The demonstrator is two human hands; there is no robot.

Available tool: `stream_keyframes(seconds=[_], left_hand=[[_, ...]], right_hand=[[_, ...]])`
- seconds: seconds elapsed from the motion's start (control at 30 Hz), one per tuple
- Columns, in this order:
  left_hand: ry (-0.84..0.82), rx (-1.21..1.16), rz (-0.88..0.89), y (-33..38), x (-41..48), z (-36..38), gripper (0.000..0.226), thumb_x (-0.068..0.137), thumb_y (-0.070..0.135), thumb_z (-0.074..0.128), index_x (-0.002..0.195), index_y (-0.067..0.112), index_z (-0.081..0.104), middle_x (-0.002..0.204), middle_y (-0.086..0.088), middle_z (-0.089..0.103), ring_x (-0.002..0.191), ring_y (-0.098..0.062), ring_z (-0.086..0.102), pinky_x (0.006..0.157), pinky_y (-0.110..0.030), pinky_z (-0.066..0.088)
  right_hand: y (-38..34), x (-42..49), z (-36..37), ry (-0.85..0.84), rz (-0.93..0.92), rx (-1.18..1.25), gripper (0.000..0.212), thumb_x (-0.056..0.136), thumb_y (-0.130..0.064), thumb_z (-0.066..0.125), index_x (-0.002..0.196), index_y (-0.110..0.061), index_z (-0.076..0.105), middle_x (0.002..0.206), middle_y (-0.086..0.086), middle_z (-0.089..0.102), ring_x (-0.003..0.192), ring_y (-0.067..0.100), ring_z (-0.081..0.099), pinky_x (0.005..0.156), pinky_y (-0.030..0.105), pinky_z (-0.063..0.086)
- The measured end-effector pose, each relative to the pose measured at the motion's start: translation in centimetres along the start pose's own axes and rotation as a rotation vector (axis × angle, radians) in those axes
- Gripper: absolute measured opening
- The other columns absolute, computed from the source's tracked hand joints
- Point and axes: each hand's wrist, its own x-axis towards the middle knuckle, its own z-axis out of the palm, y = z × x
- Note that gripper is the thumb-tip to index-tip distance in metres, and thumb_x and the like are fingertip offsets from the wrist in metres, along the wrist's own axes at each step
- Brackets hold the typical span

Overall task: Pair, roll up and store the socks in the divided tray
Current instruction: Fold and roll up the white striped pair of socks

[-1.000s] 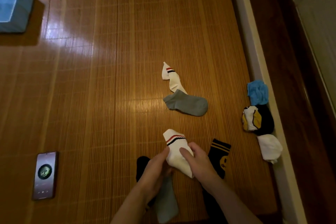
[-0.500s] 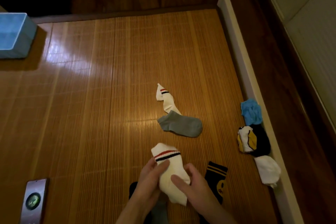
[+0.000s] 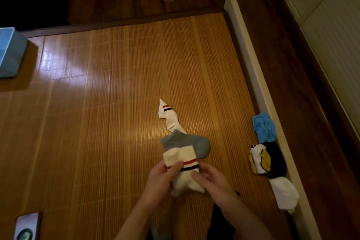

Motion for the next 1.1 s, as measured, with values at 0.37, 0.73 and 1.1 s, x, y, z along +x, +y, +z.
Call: stream_keyframes(seconds=[0.37, 0.73, 1.1], left_hand=[[0.184, 0.441, 0.174, 2.6, 6.9, 2.1, 0.019, 0.102, 0.031, 0.056, 0.114, 0.024, 0.07, 0.112, 0.001, 0.072, 0.106, -0.015, 0.069, 0.092, -0.038, 0.059], [0.253, 0.487, -0.013, 6.6, 15.9, 2.7, 0.029, 0.106, 0.024, 0.051, 0.133, 0.021, 0.063, 0.148, -0.007, 0.051, 0.139, -0.03, 0.043, 0.114, -0.051, 0.041], [0.315, 0.202, 0.377, 10.5, 11.9, 5.1, 0.021, 0.099, 0.016, 0.062, 0.114, 0.024, 0.074, 0.128, 0.002, 0.068, 0.125, -0.022, 0.061, 0.103, -0.052, 0.053]], right_hand=[[-2.0, 4.0, -3.8, 0.349, -0.103, -0.033, 0.006, 0.091, -0.028, 0.072, 0.097, -0.026, 0.074, 0.089, -0.006, 0.079, 0.083, 0.01, 0.075, 0.071, 0.031, 0.059], [-1.0, 5.9, -8.4, 0.421, -0.027, -0.072, 0.006, 0.093, -0.024, 0.07, 0.091, -0.026, 0.075, 0.082, -0.012, 0.077, 0.075, 0.001, 0.071, 0.065, 0.024, 0.05], [-1.5, 6.2, -9.5, 0.445, 0.024, 0.011, 0.01, 0.095, -0.022, 0.067, 0.091, -0.027, 0.075, 0.088, -0.007, 0.078, 0.092, 0.021, 0.073, 0.086, 0.049, 0.059]])
